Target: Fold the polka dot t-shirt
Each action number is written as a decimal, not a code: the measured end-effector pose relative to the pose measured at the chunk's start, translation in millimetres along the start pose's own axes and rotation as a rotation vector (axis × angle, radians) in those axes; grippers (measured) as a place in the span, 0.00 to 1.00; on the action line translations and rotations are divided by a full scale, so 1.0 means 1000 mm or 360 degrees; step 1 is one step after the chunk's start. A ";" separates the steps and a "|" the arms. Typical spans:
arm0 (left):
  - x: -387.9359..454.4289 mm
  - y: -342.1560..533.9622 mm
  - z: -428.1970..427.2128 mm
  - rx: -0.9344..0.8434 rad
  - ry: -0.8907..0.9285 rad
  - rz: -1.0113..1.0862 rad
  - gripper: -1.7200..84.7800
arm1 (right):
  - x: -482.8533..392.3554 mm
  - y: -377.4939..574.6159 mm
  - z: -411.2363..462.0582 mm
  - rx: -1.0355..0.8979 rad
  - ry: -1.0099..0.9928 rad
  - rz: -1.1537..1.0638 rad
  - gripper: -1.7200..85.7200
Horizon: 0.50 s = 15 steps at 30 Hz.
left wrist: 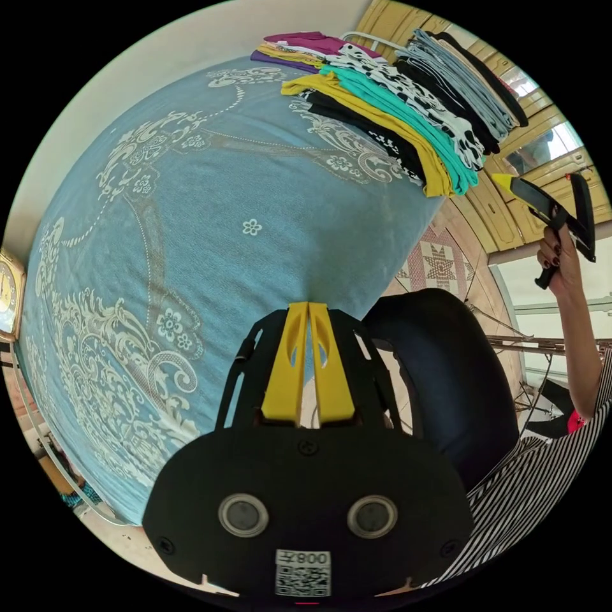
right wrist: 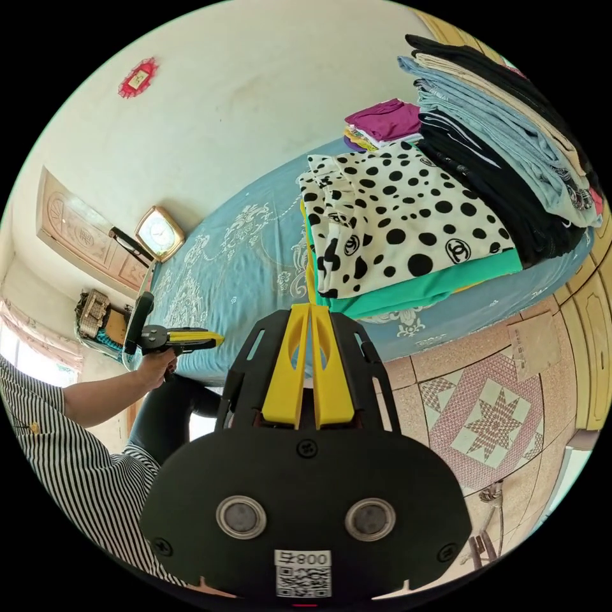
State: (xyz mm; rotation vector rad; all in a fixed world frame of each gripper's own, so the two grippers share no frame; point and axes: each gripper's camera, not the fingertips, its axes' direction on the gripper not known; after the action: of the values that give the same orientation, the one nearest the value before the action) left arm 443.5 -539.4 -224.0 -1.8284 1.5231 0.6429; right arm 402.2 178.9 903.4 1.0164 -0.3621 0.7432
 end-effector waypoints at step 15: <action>-0.040 0.001 -0.035 0.0082 0.0194 0.0241 0.02 | -0.113 -0.162 0.048 0.0164 -0.0162 -0.0435 0.02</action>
State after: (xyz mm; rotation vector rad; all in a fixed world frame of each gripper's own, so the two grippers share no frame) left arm 432.9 -539.8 -171.6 -1.7533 1.7554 0.5651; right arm 439.8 42.8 757.6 1.1765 -0.2671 0.4687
